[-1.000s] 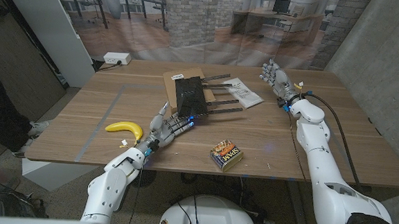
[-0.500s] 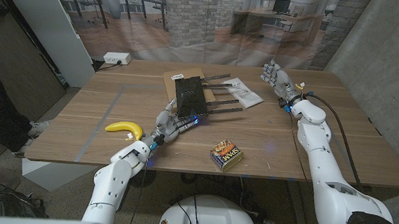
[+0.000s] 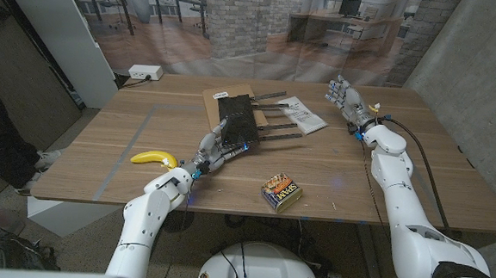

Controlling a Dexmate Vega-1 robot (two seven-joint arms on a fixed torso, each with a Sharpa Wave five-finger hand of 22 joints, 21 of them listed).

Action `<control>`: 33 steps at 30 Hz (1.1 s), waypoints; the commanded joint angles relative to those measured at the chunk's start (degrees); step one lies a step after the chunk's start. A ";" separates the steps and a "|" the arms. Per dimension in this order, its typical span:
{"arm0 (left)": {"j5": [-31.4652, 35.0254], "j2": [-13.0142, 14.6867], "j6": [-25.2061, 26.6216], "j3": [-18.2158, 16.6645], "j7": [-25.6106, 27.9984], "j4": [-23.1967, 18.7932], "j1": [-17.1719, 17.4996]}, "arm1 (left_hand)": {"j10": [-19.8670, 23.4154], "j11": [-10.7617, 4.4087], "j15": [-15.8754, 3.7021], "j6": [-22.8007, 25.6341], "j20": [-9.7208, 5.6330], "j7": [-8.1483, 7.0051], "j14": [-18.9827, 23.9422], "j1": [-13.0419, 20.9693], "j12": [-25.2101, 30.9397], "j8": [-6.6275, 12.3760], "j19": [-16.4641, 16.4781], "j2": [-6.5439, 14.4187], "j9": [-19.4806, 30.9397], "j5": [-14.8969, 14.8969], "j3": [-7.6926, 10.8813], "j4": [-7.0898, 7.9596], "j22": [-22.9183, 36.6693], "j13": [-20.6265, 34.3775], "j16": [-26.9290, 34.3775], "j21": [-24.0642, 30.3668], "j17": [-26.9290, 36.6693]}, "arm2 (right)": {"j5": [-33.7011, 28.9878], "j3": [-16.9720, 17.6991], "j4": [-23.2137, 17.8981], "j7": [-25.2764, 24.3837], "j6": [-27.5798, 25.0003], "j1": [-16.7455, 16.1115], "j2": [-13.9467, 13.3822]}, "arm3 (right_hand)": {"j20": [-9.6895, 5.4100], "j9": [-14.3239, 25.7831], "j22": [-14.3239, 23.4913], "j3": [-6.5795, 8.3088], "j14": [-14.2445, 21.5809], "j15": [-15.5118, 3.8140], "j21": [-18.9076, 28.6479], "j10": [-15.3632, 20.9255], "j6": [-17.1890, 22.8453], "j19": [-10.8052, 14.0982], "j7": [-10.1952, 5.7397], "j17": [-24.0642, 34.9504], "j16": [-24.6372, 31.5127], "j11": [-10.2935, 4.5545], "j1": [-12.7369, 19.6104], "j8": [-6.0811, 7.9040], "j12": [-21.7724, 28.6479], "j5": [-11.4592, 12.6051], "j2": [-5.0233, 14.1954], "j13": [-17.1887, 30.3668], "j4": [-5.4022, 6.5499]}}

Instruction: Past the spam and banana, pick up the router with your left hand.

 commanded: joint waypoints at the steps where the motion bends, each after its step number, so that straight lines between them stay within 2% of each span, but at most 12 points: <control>1: 6.05 -3.39 2.65 1.37 11.55 -4.74 0.08 | 5.31 -2.15 -2.58 5.13 -1.57 3.38 5.09 3.59 1.14 0.79 3.18 0.45 0.18 0.63 1.89 -0.05 0.25 0.18 0.84 1.34 0.09 | 0.12 0.21 1.25 0.29 0.53 0.63 -0.41 | -0.05 0.23 0.17 0.04 0.30 0.27 0.10 0.26 0.39 0.38 0.16 0.19 0.37 0.40 0.21 0.10 0.32 0.22 -0.31 0.16 -0.43; 3: 7.29 -4.79 2.88 1.53 14.28 -5.66 0.32 | 7.85 -3.45 -3.46 8.36 -2.97 3.01 8.44 5.58 1.55 1.20 5.46 0.75 0.23 0.78 2.99 -0.07 0.36 0.18 1.17 2.39 0.10 | 0.09 0.21 1.47 0.33 0.66 0.78 -0.50 | -0.04 0.23 0.17 0.04 0.30 0.23 0.10 0.28 0.35 0.39 0.20 0.19 0.37 0.34 0.22 0.08 0.32 0.23 -0.32 0.16 -0.45; 4: 7.87 -5.22 2.90 1.62 15.14 -5.90 0.35 | 10.05 -4.35 -4.60 11.08 -4.35 2.42 10.76 7.02 1.93 1.57 7.45 0.97 0.29 0.86 3.86 -0.05 0.48 0.20 1.22 3.38 0.08 | 0.07 0.21 1.57 0.32 0.71 0.85 -0.54 | -0.06 0.23 0.17 0.04 0.28 0.25 0.10 0.29 0.37 0.40 0.18 0.19 0.36 0.39 0.23 0.09 0.32 0.23 -0.33 0.16 -0.46; 7: 10.22 -6.57 2.86 2.20 18.31 -6.89 0.54 | 15.27 -6.93 -7.11 16.87 -5.92 2.04 16.55 10.20 2.80 2.18 10.14 1.87 0.42 1.21 6.12 -0.07 0.71 0.25 1.52 5.12 0.10 | 0.10 0.23 1.93 0.34 0.85 1.06 -0.61 | -0.03 0.23 0.17 0.03 0.29 0.25 0.09 0.24 0.35 0.40 0.25 0.19 0.36 0.48 0.25 0.08 0.30 0.25 -0.35 0.16 -0.50; 9: 11.58 -7.33 2.61 2.51 19.75 -7.33 0.67 | 19.49 -8.62 -9.32 20.41 -7.00 1.08 20.98 12.21 3.62 2.34 11.99 2.75 0.48 1.63 7.93 -0.03 0.87 0.28 1.87 6.51 0.12 | 0.13 0.23 2.20 0.40 0.94 1.22 -0.67 | -0.05 0.24 0.17 0.03 0.29 0.27 0.08 0.28 0.34 0.41 0.23 0.19 0.35 0.51 0.27 0.07 0.31 0.25 -0.36 0.16 -0.51; 10: 12.86 -7.70 2.38 2.91 21.06 -7.68 0.77 | 20.57 -8.71 -9.39 21.59 -7.55 0.94 22.13 13.02 3.75 2.37 13.20 2.90 0.49 1.78 8.61 -0.18 0.93 0.27 1.78 7.25 0.05 | 0.11 0.22 2.36 0.42 1.00 1.30 -0.72 | -0.05 0.24 0.17 0.03 0.29 0.25 0.08 0.27 0.34 0.42 0.19 0.19 0.35 0.36 0.28 0.07 0.31 0.26 -0.36 0.16 -0.53; 15: 17.88 -9.63 -0.10 4.33 25.13 -8.40 1.26 | 27.64 -12.36 -12.63 30.25 -9.77 -1.32 30.22 17.52 4.92 3.61 16.27 4.87 0.73 2.60 12.91 -0.35 1.14 0.30 2.65 10.12 0.32 | 0.08 0.26 2.90 0.25 1.32 1.60 -0.81 | -0.04 0.24 0.17 0.02 0.27 0.31 0.07 0.24 0.36 0.43 0.18 0.20 0.33 0.37 0.30 0.07 0.29 0.27 -0.38 0.16 -0.57; 17: 19.87 -9.76 -0.81 4.93 25.98 -8.57 1.29 | 30.83 -13.92 -13.60 32.63 -10.36 -1.75 32.82 19.83 5.98 3.87 17.18 5.93 0.92 2.95 14.95 -0.64 1.27 0.93 2.98 11.24 0.44 | 0.08 0.28 2.98 0.21 1.39 1.68 -0.84 | -0.03 0.24 0.17 0.02 0.27 0.27 0.07 0.21 0.34 0.43 0.20 0.20 0.33 0.33 0.31 0.07 0.28 0.28 -0.39 0.16 -0.58; 20: 22.52 -10.36 -1.92 5.62 27.28 -8.74 1.30 | 32.07 -13.44 -13.77 33.35 -10.83 -1.34 34.60 20.95 6.52 3.95 17.60 6.11 1.19 2.99 15.74 -0.82 1.35 1.34 3.67 11.79 0.85 | 0.09 0.29 3.15 0.12 1.45 1.79 -0.86 | -0.01 0.24 0.17 0.01 0.26 0.28 0.06 0.23 0.36 0.43 0.20 0.20 0.32 0.36 0.32 0.07 0.28 0.29 -0.40 0.16 -0.61; 23: 25.19 -10.25 -3.16 6.39 27.73 -8.79 1.29 | 32.78 -13.57 -14.41 33.42 -11.09 -0.09 35.97 22.05 6.98 3.73 17.47 6.21 1.46 2.69 16.05 -0.78 1.47 1.92 4.72 12.23 1.82 | 0.08 0.29 3.38 0.05 1.56 1.90 -0.88 | -0.01 0.24 0.17 0.01 0.27 0.27 0.04 0.22 0.34 0.42 0.17 0.20 0.32 0.34 0.33 0.07 0.28 0.29 -0.40 0.16 -0.63; 26: 27.35 -9.87 -4.96 6.96 27.26 -8.62 1.40 | 32.56 -13.29 -14.02 33.36 -11.17 0.50 35.98 22.72 7.14 3.56 17.14 6.30 1.75 2.18 16.01 -0.57 1.59 2.48 5.30 12.53 2.71 | 0.08 0.32 3.54 -0.13 1.66 1.98 -0.85 | 0.01 0.24 0.17 0.01 0.26 0.30 0.04 0.19 0.33 0.42 0.20 0.20 0.31 0.36 0.34 0.06 0.26 0.30 -0.41 0.16 -0.65; 33: 28.38 -10.22 -7.03 6.77 24.52 -8.14 1.18 | 32.79 -12.53 -14.30 33.62 -11.31 0.44 35.94 23.27 7.62 3.53 16.95 6.34 2.16 1.29 16.00 -0.25 1.77 3.27 5.70 13.06 3.33 | -0.07 0.29 3.27 -0.49 1.73 1.90 -0.82 | 0.02 0.24 0.17 0.01 0.26 0.27 0.02 0.22 0.31 0.42 0.15 0.21 0.31 0.40 0.37 0.05 0.28 0.32 -0.40 0.16 -0.69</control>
